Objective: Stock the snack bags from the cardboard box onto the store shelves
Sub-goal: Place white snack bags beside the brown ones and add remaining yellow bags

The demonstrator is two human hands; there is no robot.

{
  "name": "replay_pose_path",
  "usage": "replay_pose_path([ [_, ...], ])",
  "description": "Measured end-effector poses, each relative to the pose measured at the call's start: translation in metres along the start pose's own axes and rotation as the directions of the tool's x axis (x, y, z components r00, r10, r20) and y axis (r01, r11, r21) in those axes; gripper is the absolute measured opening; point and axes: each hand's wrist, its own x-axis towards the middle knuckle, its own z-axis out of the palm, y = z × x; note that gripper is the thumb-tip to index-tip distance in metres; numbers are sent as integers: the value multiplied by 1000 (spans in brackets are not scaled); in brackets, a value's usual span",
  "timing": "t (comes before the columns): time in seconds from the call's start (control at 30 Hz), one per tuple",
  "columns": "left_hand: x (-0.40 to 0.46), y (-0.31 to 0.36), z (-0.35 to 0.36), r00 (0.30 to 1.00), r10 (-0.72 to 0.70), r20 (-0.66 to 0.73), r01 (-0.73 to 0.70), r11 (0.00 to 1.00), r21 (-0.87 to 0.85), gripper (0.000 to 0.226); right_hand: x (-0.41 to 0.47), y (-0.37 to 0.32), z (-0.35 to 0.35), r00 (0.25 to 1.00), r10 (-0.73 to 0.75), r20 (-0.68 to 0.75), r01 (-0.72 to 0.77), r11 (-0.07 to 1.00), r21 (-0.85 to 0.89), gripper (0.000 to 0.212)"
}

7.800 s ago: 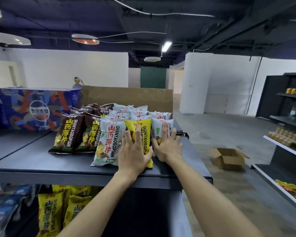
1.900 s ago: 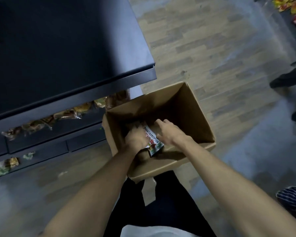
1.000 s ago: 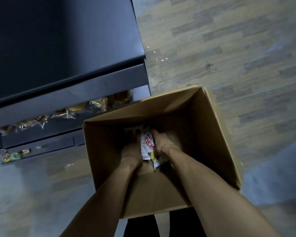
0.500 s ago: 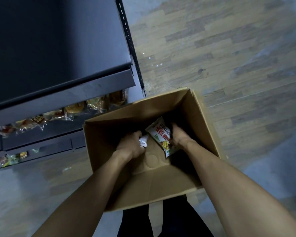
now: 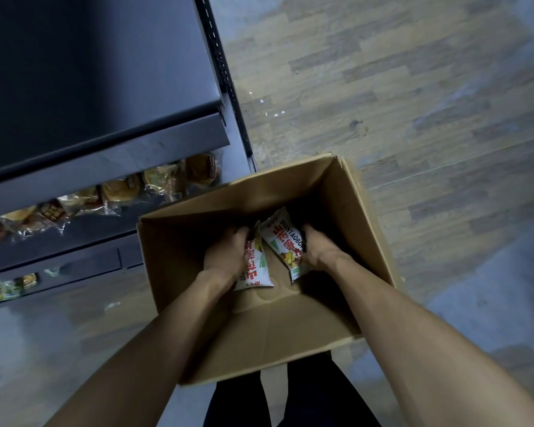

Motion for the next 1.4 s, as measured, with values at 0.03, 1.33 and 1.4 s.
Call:
replay_pose_path([
  [0.03,0,-2,5,1000,1,-6,-1,1000,1,35,-4,-3,1,1000,-2,14,2,1000,-20,51],
  [1.33,9,-4,62,902,-429,49,428,903,24,63,-14,8,22,950,-313,13,139,385,-912,61],
  [1.4,8,-4,58,902,-427,65,424,904,51,55,-20,11,15,953,-303,-8,112,374,-921,64],
])
